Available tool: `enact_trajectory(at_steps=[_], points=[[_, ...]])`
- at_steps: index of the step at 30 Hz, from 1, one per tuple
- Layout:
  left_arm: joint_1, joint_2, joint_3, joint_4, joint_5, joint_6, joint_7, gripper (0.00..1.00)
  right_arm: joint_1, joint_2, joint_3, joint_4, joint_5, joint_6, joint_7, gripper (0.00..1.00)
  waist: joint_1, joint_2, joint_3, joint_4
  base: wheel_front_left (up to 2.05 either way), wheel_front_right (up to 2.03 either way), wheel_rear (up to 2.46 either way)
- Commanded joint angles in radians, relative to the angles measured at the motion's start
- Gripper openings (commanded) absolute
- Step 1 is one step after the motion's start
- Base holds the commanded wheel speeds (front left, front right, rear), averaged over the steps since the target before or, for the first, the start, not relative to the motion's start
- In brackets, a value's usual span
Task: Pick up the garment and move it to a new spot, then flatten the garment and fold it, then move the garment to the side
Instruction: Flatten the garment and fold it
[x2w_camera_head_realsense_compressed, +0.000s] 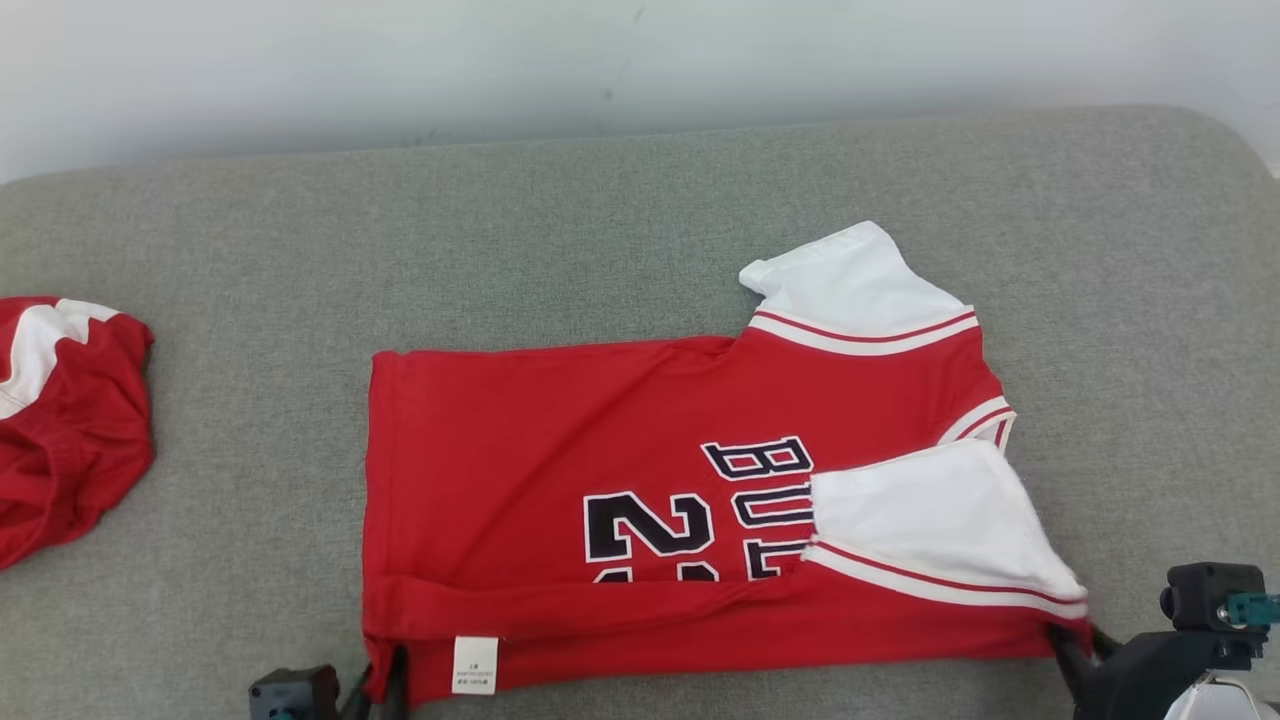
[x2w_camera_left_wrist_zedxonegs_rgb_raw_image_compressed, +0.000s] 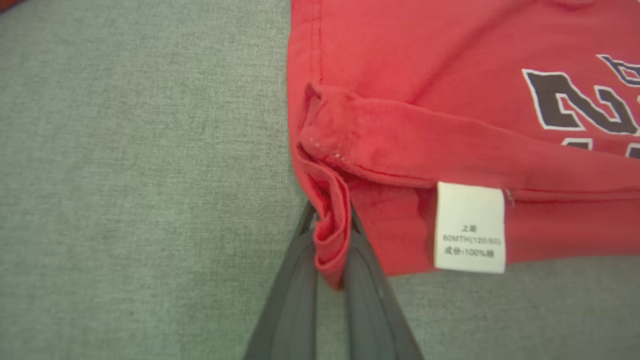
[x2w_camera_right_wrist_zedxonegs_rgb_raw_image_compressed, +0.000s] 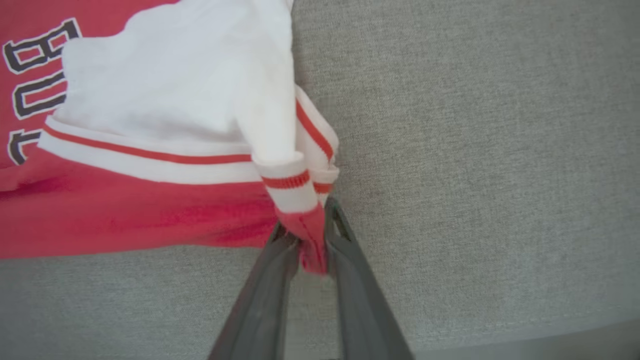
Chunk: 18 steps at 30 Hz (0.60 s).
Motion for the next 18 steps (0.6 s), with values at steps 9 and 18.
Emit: enact_trajectory(at_steps=[9, 18], points=[[0.003, 0.025, 0.026, -0.045, -0.014, 0.018, -0.010, 1.00, -0.063, -0.031, -0.002, 0.006, -0.012, -0.003, -0.022, 1.00, 0.0001, 0.0000, -0.007, 0.000, 0.00, 0.00, 0.00], [-0.245, 0.089, 0.046, -0.091, -0.032, -0.016, 0.161, 1.00, -0.366, -0.160, 0.096, 0.039, 0.012, -0.003, 0.092, 1.00, 0.0001, 0.0000, 0.048, 0.011, 0.00, 0.00, 0.00]])
